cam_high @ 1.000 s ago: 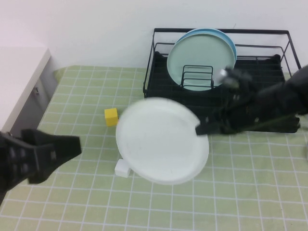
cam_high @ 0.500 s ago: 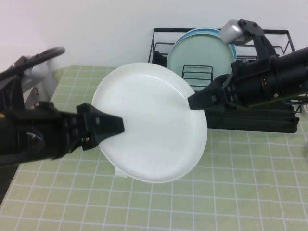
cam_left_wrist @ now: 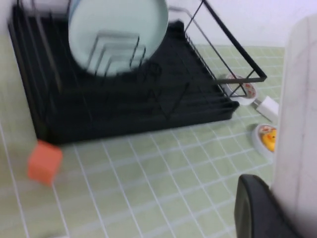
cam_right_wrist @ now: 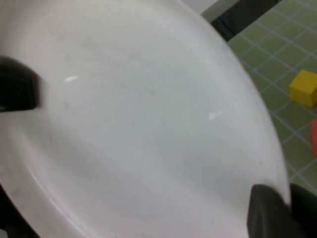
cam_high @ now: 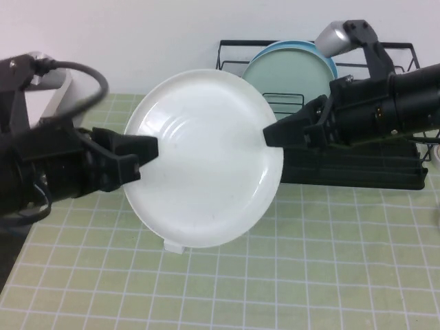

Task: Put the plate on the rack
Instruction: Hand over the plate, then place the plate on the rack

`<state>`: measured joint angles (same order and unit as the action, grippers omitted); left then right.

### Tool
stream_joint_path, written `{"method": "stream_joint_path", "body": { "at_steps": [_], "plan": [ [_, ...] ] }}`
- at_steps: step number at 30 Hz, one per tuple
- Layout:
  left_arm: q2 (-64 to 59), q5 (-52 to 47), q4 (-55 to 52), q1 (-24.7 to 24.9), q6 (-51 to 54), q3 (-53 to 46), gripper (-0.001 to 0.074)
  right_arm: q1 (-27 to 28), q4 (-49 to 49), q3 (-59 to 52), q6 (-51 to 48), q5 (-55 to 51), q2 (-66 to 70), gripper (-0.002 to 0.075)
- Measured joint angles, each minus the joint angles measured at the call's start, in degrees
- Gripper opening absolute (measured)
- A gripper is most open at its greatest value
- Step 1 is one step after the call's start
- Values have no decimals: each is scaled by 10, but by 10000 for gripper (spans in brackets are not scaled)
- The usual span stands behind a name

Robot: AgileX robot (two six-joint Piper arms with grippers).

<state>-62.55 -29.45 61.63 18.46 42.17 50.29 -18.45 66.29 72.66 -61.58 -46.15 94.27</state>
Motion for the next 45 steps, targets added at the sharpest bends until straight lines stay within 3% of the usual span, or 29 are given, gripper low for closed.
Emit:
{"method": "stream_joint_path", "body": {
  "at_steps": [2, 8, 10, 14, 18, 21, 23, 27, 30, 45],
  "plan": [
    [-1, 5, 30, 0, 85, 0, 90, 0, 14, 1, -18, -4, 0, 89],
    [-18, 14, 176, 0, 405, 0, 90, 0, 3, 43, -25, -26, -9, 384],
    [-24, 17, 228, 0, 523, 0, 90, 0, -29, 58, -22, -23, -28, 449],
    [-41, 25, 325, 0, 725, 0, 90, 9, -106, 78, 5, 2, -83, 487],
    [-66, 26, 346, 0, 884, 1, 90, 42, -198, 85, 91, 15, -153, 494],
    [-101, 18, 348, 0, 961, 11, 90, 62, -273, 86, 179, -21, -199, 463],
    [-131, 12, 350, 0, 1002, 26, 90, 64, -327, 86, 222, -73, -223, 397],
    [-196, 1, 351, 0, 1040, 78, 89, 64, -412, 85, 269, -197, -250, 148],
    [-247, 0, 351, 0, 1044, 131, 89, 65, -431, 61, 280, -238, -264, 44],
    [-490, -10, 352, -19, 1016, 404, 89, 65, -494, -176, 303, -205, -375, 6]
  ]
}}
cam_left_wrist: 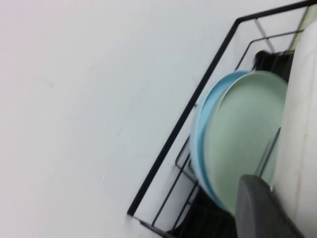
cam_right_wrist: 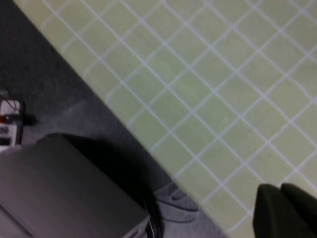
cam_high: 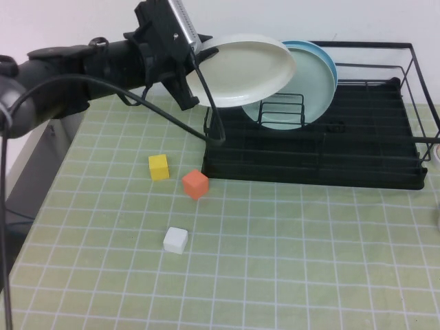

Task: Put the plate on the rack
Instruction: Place the plate on the rack

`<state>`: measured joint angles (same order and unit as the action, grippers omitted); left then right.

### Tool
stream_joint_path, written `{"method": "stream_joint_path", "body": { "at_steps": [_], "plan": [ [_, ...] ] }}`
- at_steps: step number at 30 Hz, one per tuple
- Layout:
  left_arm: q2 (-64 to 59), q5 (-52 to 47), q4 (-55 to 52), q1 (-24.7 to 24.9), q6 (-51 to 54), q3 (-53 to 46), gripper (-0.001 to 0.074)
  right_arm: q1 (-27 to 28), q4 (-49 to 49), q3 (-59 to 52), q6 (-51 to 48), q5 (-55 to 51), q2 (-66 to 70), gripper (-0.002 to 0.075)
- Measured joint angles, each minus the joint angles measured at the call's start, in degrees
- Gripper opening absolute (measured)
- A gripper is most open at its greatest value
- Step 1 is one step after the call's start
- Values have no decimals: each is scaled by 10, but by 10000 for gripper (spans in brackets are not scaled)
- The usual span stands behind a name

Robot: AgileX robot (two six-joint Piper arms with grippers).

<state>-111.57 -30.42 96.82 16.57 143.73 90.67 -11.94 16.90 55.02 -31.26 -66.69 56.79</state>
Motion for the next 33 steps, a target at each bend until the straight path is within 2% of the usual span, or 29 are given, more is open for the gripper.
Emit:
{"method": "stream_joint_path", "body": {
  "at_steps": [9, 15, 25, 33],
  "plan": [
    [-117, 0, 0, -11, -4, 131, 89, 0, -81, -47, 55, 1, -34, 5],
    [-167, -42, 0, -8, -10, 199, 89, 0, -107, -52, 74, 1, -34, 5],
    [-216, -57, -1, 8, -11, 254, 89, 0, -107, -52, 76, 1, -34, 5],
    [-233, -57, -1, 8, 1, 260, 88, 0, -107, -52, 93, 1, -34, 5]
  ]
}}
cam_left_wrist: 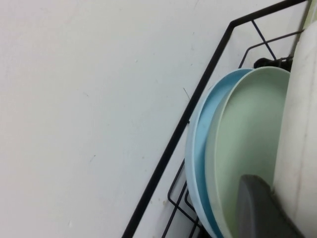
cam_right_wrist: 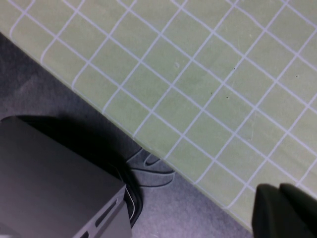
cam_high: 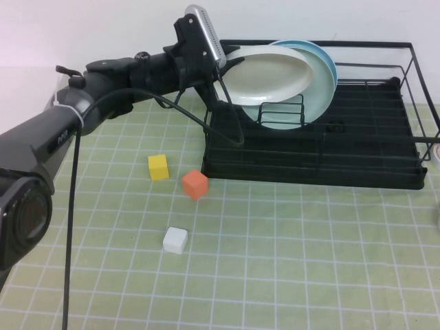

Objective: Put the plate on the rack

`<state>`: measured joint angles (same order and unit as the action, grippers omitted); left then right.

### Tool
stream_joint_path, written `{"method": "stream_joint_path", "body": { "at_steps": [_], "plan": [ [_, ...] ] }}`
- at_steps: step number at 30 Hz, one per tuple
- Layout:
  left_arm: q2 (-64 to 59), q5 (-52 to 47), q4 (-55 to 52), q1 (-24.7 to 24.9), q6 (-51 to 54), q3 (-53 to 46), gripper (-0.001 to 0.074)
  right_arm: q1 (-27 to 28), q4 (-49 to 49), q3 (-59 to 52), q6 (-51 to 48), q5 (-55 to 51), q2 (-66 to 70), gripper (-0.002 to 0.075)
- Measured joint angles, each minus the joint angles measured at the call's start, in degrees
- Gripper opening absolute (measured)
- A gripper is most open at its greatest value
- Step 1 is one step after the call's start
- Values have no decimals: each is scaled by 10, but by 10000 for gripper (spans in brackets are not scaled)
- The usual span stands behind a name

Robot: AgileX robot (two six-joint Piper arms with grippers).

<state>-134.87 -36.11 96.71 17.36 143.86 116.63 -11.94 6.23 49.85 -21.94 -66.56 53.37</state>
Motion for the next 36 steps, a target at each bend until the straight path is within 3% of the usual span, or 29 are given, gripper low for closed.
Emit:
{"method": "stream_joint_path", "body": {
  "at_steps": [9, 16, 21, 23, 26, 31, 36],
  "plan": [
    [0, 1, -1, 0, 3, 5, 104, 0, 4, 0, 9, 0, 0, 5],
    [0, 0, -1, 0, 3, 5, 319, 0, 6, 0, 9, 0, 0, 5],
    [4, -2, -1, 0, 0, 5, 376, 0, 7, 0, 10, 0, 0, 5],
    [14, -4, -1, 0, -14, 5, 357, 0, 7, 0, 10, 0, 0, 5],
    [42, 8, -2, 0, -74, 5, 270, 0, 5, 0, 15, 1, 0, 5],
    [118, 131, -13, 0, -185, 5, 53, 0, -52, 0, 57, 0, 0, 5],
    [210, 317, -25, -1, -341, -3, 7, 0, -126, 0, 104, -5, -12, 5]
  ]
}}
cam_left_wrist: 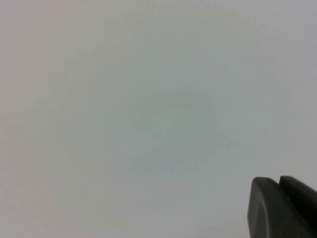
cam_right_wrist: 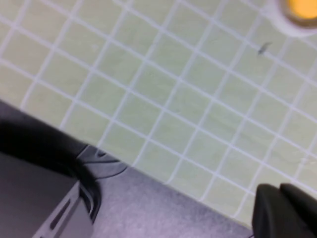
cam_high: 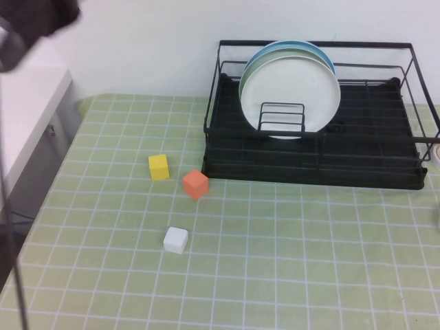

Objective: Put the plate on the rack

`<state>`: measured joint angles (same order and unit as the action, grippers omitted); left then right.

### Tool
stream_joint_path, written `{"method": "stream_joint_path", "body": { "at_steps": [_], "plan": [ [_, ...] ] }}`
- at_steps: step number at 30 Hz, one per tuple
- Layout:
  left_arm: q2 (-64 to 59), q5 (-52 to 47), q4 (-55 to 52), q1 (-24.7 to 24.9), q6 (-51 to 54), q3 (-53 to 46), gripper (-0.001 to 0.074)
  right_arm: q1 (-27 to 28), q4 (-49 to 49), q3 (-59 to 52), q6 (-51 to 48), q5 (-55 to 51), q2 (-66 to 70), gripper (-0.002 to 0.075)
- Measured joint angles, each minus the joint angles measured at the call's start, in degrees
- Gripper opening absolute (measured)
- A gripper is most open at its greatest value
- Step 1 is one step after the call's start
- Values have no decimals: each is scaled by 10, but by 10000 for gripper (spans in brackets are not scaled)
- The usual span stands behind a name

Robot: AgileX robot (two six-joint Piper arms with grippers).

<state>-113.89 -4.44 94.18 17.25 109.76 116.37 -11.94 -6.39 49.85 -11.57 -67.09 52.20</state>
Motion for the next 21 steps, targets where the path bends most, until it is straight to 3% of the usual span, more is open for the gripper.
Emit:
{"method": "stream_joint_path", "body": {
  "at_steps": [2, 7, 11, 17, 21],
  "plan": [
    [35, 76, 19, 0, -27, -16, 4, 1, -7, -1, 6, 1, -15, 5],
    [150, 303, 57, -1, 25, -103, 0, 1, -12, -13, 12, 47, -81, 5],
    [241, 403, 69, -5, 37, -206, 0, 1, -16, -50, 16, 114, -148, 5],
    [389, 427, 75, -5, 13, -370, 0, 1, 2, -151, 18, 226, -240, 5],
    [486, 376, 77, -5, -77, -471, 0, 1, 40, -219, 18, 287, -282, 5]
  ]
}}
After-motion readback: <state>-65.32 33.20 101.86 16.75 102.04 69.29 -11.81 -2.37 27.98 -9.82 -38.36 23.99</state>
